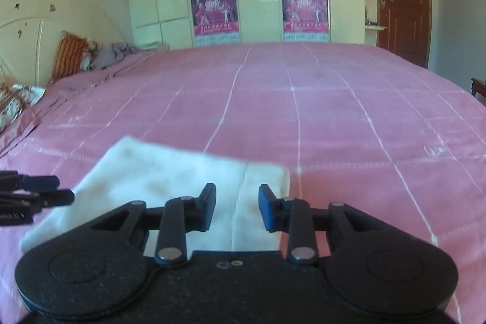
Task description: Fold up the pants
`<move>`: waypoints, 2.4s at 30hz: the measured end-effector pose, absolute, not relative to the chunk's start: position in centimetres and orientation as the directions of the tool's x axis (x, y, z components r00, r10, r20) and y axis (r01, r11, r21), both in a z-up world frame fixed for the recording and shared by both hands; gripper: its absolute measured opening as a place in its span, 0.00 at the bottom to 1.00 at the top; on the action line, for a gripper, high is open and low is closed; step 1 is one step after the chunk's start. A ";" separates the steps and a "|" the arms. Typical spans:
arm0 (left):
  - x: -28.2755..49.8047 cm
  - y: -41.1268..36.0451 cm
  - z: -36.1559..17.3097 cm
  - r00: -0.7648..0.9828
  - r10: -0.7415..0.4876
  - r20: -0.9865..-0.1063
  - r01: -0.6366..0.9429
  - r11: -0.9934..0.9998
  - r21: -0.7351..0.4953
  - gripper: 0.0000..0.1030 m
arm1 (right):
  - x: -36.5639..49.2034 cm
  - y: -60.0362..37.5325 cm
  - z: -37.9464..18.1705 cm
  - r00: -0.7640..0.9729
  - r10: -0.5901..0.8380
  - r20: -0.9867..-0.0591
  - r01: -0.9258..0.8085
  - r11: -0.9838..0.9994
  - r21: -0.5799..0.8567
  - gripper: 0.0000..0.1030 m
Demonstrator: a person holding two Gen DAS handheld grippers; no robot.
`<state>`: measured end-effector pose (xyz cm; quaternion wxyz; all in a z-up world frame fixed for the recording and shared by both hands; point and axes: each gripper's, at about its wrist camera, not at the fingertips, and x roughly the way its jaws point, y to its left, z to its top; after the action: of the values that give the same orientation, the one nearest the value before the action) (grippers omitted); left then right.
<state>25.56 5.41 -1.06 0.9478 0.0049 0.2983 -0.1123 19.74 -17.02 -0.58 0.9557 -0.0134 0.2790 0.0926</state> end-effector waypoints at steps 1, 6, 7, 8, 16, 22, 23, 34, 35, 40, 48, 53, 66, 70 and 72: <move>26.6 5.2 -1.6 0.779 -0.201 -0.594 0.211 0.976 -0.053 0.52 | 21.0 -16.8 -0.6 0.823 0.165 -0.544 -0.186 0.982 0.017 0.29; 27.9 4.7 -4.0 0.737 -0.182 -0.651 0.211 0.977 -0.034 0.58 | 25.3 -16.7 -4.6 0.730 0.096 -0.677 -0.172 0.984 -0.045 0.31; 27.7 4.6 -3.9 0.740 -0.180 -0.648 0.210 0.977 -0.032 0.58 | 25.0 -16.8 -4.7 0.735 0.102 -0.670 -0.182 0.982 -0.050 0.32; 27.5 4.5 -3.9 0.742 -0.179 -0.646 0.209 0.977 -0.030 0.58 | 24.6 -16.8 -4.6 0.740 0.103 -0.665 -0.190 0.980 -0.059 0.33; 26.5 4.6 -2.6 0.743 -0.165 -0.649 0.223 0.975 0.007 0.59 | 22.7 -16.7 -3.5 0.746 0.095 -0.659 -0.183 0.981 -0.065 0.41; 22.8 4.1 -2.2 0.751 -0.161 -0.641 0.227 0.974 0.022 0.59 | 19.1 -16.3 -2.2 0.779 0.135 -0.613 -0.224 0.972 -0.070 0.44; 22.2 4.2 -2.2 0.752 -0.158 -0.640 0.224 0.974 0.023 0.59 | 18.4 -16.3 -2.3 0.772 0.144 -0.619 -0.234 0.970 -0.066 0.44; 15.8 5.8 -2.0 0.780 -0.153 -0.607 0.190 0.982 -0.004 0.62 | 13.5 -17.4 -1.8 0.805 0.168 -0.568 -0.231 0.972 -0.040 0.47; 16.0 5.8 -2.6 0.762 -0.142 -0.631 0.182 0.983 -0.003 0.67 | 14.4 -17.1 -3.7 0.756 0.112 -0.645 -0.210 0.975 -0.077 0.47; 15.3 6.9 -1.9 0.792 -0.139 -0.595 0.148 0.988 -0.033 0.67 | 13.9 -16.8 -3.1 0.768 0.105 -0.632 -0.193 0.979 -0.072 0.50; 16.0 7.0 -3.0 0.750 -0.144 -0.645 0.154 0.987 -0.042 0.67 | 14.0 -17.1 -4.0 0.745 0.074 -0.663 -0.137 0.990 -0.044 0.55; 16.1 7.1 -3.2 0.749 -0.131 -0.650 0.136 0.990 -0.043 0.75 | 13.7 -17.0 -4.3 0.750 0.070 -0.658 -0.148 0.987 -0.064 0.57; 16.7 7.0 -2.7 0.747 -0.129 -0.652 0.157 0.987 -0.015 0.79 | 14.0 -18.1 -4.2 0.739 0.110 -0.664 -0.170 0.985 -0.027 0.63; 16.6 7.1 -2.2 0.774 -0.128 -0.620 0.153 0.988 -0.013 0.79 | 13.4 -18.6 -3.5 0.767 0.141 -0.625 -0.174 0.985 0.008 0.62; 16.7 7.4 -2.1 0.785 -0.135 -0.605 0.141 0.989 -0.037 0.79 | 13.2 -18.9 -3.2 0.788 0.152 -0.597 -0.164 0.986 0.034 0.61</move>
<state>16.75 7.41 -2.11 0.9447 0.0050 0.3196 -0.0732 13.15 -18.90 -3.17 0.9454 -0.0096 0.3150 0.0835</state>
